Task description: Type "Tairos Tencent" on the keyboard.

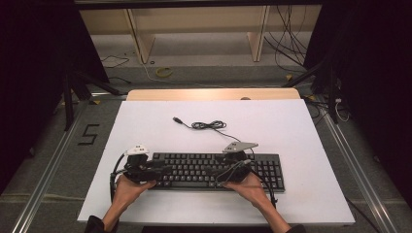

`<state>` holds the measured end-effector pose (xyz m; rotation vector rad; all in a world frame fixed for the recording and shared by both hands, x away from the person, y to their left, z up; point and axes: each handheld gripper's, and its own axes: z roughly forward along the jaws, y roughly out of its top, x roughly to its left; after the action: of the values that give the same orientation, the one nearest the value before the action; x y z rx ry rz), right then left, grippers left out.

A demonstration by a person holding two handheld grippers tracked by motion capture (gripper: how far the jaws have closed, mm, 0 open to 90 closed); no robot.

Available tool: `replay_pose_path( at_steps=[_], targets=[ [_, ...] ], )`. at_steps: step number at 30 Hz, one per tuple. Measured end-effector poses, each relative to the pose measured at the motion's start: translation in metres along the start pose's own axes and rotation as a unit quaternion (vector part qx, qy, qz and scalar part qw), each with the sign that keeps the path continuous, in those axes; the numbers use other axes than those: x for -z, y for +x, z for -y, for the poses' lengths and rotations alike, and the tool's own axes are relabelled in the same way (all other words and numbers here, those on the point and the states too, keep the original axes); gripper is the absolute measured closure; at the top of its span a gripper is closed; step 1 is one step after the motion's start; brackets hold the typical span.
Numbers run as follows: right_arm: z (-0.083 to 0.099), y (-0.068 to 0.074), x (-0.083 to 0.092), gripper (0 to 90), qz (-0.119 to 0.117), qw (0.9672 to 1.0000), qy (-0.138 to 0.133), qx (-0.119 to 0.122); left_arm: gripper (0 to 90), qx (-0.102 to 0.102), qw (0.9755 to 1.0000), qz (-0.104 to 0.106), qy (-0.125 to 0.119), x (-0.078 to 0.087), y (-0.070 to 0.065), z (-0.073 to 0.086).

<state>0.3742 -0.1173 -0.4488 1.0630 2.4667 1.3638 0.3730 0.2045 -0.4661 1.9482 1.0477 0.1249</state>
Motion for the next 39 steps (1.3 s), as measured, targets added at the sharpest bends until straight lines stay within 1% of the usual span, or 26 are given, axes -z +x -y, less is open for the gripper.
replay_pose_path(
  at_steps=[3, 6, 9, 12, 14, 17, 19, 23, 32, 33, 36, 39],
  targets=[
    [0.001, 0.000, 0.002, 35.8, 0.001, 1.0000, -0.002, 0.003, 64.1, -0.005, 0.9999, -0.008, 0.010, -0.002, -0.001, 0.000],
    [0.003, -0.001, 0.004, 35.6, 0.001, 1.0000, -0.009, 0.004, 69.6, -0.007, 0.9997, -0.008, 0.022, -0.003, -0.001, 0.000],
    [0.005, -0.003, 0.006, 35.6, 0.003, 0.9999, -0.012, 0.003, 74.8, -0.018, 0.9992, -0.007, 0.034, -0.005, -0.002, -0.001],
    [0.007, -0.004, 0.006, 35.5, 0.004, 0.9999, -0.014, 0.000, 79.9, -0.019, 0.9990, -0.008, 0.039, -0.006, -0.003, -0.001],
    [0.007, -0.005, 0.007, 35.4, 0.005, 0.9998, -0.019, 0.003, 82.0, -0.022, 0.9989, -0.008, 0.041, -0.006, -0.004, -0.002],
    [0.008, -0.004, 0.009, 35.4, 0.005, 0.9998, -0.021, 0.002, 84.6, -0.025, 0.9986, -0.009, 0.045, -0.008, -0.004, -0.003],
    [0.008, -0.004, 0.010, 35.4, 0.005, 0.9997, -0.024, 0.001, 86.2, -0.026, 0.9983, -0.010, 0.051, -0.008, -0.003, -0.003],
    [0.010, -0.002, 0.012, 35.4, 0.006, 0.9996, -0.028, 0.003, 88.7, -0.022, 0.9982, -0.011, 0.054, -0.009, -0.002, -0.004],
    [0.015, -0.002, 0.017, 35.5, 0.006, 0.9995, -0.029, 0.004, 89.0, -0.021, 0.9975, -0.012, 0.067, -0.013, -0.001, -0.005],
    [0.015, -0.002, 0.017, 35.4, 0.006, 0.9996, -0.028, 0.004, 89.0, -0.020, 0.9975, -0.013, 0.067, -0.013, -0.002, -0.005],
    [0.016, -0.001, 0.018, 35.5, 0.003, 0.9996, -0.028, 0.005, 89.0, -0.024, 0.9969, -0.016, 0.073, -0.015, -0.001, -0.005],
    [0.017, 0.000, 0.019, 35.4, 0.002, 0.9995, -0.030, 0.007, 89.0, -0.022, 0.9969, -0.017, 0.074, -0.017, -0.001, -0.005]
  ],
)
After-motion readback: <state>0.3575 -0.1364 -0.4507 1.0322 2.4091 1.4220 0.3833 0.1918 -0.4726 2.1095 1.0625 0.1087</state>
